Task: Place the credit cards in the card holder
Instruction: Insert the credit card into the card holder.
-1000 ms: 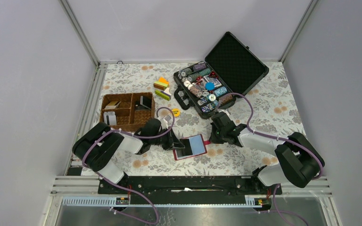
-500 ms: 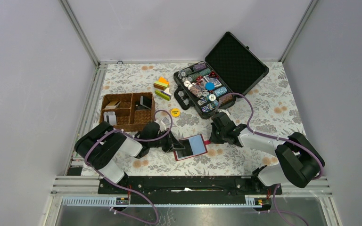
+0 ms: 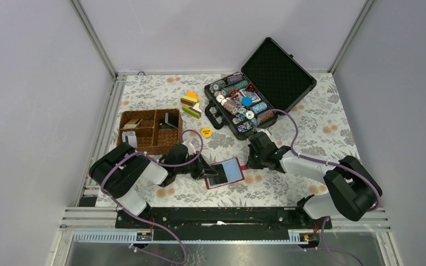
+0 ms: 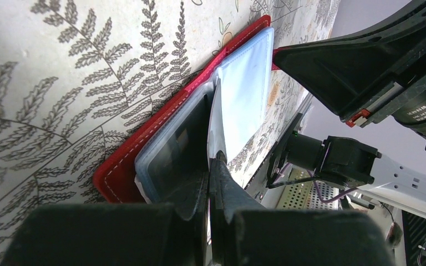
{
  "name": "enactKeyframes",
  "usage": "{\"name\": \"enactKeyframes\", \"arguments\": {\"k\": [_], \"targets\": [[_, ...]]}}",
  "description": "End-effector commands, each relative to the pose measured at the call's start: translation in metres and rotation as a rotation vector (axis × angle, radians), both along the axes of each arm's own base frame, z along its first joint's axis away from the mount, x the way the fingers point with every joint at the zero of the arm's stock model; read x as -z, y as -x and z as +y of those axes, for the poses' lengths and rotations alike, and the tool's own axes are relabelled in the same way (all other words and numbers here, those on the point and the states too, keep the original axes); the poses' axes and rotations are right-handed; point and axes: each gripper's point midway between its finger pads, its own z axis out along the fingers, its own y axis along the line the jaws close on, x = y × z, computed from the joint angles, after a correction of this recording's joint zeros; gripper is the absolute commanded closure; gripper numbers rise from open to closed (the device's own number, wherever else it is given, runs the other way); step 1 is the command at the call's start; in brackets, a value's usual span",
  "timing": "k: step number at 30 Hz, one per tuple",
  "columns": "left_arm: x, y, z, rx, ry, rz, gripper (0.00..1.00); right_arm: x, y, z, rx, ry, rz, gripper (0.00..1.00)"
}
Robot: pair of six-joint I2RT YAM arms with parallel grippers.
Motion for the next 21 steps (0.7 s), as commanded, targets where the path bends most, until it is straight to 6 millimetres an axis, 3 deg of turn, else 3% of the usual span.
{"name": "enactKeyframes", "arguments": {"k": [1,21], "targets": [[0.014,0.000,0.004,-0.019,-0.045,-0.002,1.00,0.019,0.016,-0.025,0.004,0.110,0.066,1.00],[0.006,-0.006,-0.016,-0.022,0.038,-0.002,1.00,0.021,0.019,-0.023,-0.003,0.103,0.080,1.00]]}}
